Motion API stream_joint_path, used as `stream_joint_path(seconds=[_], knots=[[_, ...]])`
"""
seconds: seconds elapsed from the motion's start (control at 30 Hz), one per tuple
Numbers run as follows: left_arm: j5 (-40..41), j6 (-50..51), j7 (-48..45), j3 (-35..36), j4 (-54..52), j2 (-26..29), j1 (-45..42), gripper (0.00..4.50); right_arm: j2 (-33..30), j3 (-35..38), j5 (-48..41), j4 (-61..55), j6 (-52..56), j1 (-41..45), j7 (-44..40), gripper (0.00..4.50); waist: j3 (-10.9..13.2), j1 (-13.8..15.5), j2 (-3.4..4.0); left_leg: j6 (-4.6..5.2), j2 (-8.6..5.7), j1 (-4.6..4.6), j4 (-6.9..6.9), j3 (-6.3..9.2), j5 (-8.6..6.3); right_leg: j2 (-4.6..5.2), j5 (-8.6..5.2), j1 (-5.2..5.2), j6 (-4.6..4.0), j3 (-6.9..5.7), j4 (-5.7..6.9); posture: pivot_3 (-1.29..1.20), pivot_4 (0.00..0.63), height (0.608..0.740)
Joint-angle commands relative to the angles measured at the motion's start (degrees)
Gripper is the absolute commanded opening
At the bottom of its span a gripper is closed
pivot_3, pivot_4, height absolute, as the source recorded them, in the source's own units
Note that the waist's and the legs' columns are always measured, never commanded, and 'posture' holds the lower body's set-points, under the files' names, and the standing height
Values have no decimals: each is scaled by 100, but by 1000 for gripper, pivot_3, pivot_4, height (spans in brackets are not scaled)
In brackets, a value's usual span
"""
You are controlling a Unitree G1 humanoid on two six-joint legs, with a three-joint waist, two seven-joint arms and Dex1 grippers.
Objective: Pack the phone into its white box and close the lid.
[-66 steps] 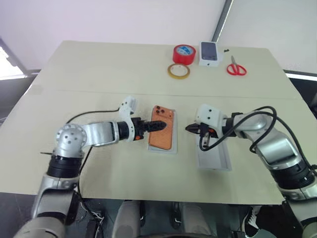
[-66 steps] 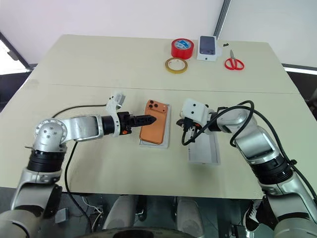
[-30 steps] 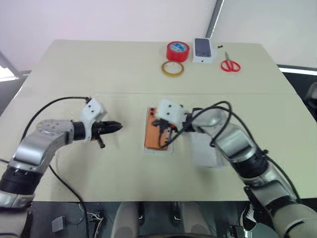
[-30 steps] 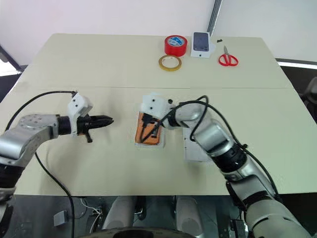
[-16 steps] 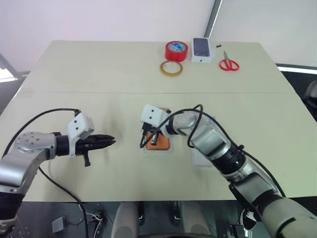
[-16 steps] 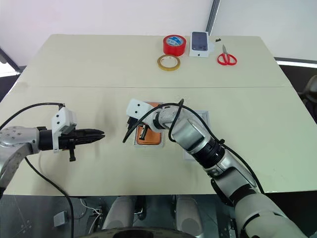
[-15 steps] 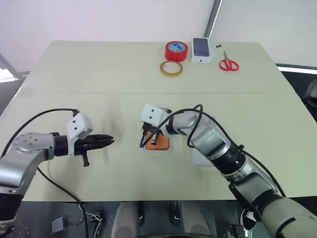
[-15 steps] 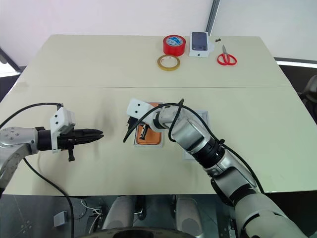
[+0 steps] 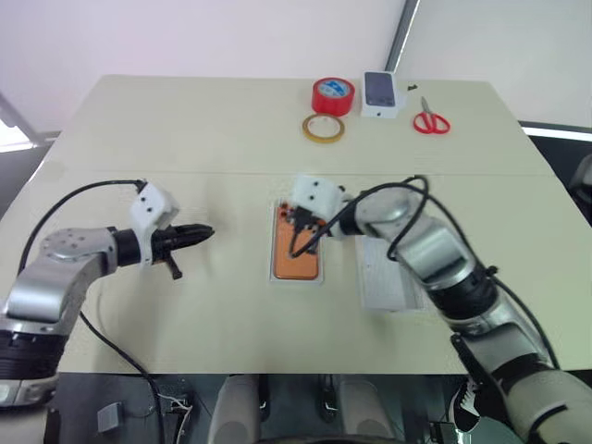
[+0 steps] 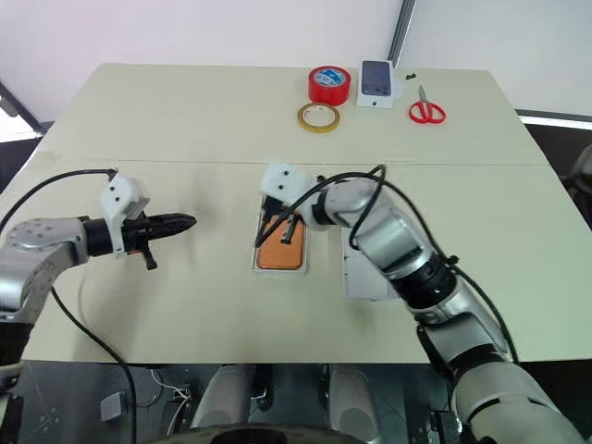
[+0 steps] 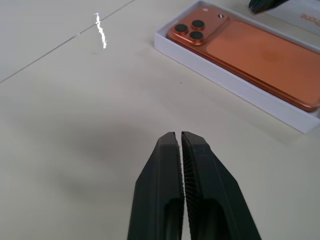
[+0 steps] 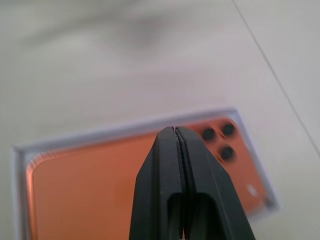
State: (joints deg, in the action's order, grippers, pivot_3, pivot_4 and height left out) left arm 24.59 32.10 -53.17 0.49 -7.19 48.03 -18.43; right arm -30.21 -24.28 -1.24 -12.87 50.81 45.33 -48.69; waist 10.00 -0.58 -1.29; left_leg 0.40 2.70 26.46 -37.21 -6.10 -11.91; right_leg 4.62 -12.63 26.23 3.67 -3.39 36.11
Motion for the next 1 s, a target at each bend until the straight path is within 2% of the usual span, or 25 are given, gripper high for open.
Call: stream_joint_path(seconds=[0.03, 0.2, 0.37, 0.57, 0.77, 1.0], knots=[[-304, 45, 16, -442, -67, -164, -337, 238, -484, 34, 128, -253, -189, -68, -160, 0, 0, -7, 0, 0, 0, 0, 0, -3, 0, -2, 0, 1, 1, 0, 1, 0, 150, 740], [-846, 419, 163, -1292, 335, -707, -1187, 238, -916, -335, 428, -249, -577, -257, -305, 0, 0, -17, -1, 0, -4, -4, -3, -3, 1, -15, 0, 2, 1, 0, 11, 0, 150, 740], [-1268, 560, 168, -1814, 569, -1087, -1689, 238, -592, -635, 660, 118, -700, -219, -166, 0, -1, -26, -1, 0, -2, -5, -5, -3, 3, -24, 1, 4, 7, 1, 14, 0, 150, 740], [-1490, 698, 71, -2069, 579, -1238, -1824, 238, -363, -814, 951, 445, -907, -248, -110, 0, -1, 3, -2, -4, -1, -5, -12, 0, 5, -24, 1, 1, 8, 1, 18, 0, 150, 740], [-1598, 794, 51, -2222, 393, -1504, -1872, 238, -251, -854, 998, 285, -902, -322, -237, 0, -1, 13, -2, -4, -1, -5, -17, 4, 6, -23, 0, -4, 9, 0, 21, 0, 150, 740], [-1627, 965, -109, -2542, 31, -1936, -2022, 238, -769, -627, 980, -307, -780, -666, -553, 0, -2, 155, -2, -4, -6, -4, -24, 7, 5, -21, -2, -12, 12, 0, 21, 0, 150, 740]])
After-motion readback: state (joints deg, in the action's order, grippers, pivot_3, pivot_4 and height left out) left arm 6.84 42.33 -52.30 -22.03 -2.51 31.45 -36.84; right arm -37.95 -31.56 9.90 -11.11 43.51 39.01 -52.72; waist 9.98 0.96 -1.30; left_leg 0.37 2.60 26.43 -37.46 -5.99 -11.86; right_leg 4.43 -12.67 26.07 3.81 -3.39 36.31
